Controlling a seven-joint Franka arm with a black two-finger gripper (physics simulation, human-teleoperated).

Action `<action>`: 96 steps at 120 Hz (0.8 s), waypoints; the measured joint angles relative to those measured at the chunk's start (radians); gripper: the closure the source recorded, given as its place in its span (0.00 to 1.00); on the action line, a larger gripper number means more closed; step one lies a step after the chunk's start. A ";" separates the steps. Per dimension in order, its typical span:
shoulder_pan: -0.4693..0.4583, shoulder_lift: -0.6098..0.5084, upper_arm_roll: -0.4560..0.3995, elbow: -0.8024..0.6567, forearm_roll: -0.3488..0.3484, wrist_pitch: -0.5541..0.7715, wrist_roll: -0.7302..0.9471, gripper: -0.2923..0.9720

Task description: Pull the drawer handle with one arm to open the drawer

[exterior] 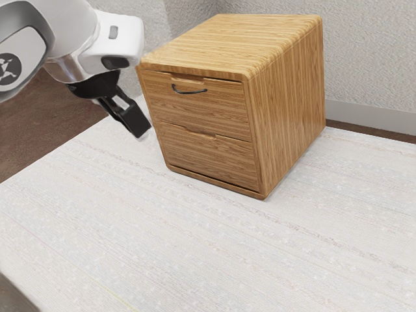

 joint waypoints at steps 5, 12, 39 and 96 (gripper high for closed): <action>-0.001 -0.010 0.010 -0.016 -0.007 0.023 0.066 0.25; -0.003 -0.027 0.060 -0.074 -0.035 0.054 0.176 0.25; -0.026 -0.081 0.145 -0.231 -0.145 0.218 0.518 0.25; -0.018 -0.006 0.160 -0.172 -0.157 0.408 1.061 0.30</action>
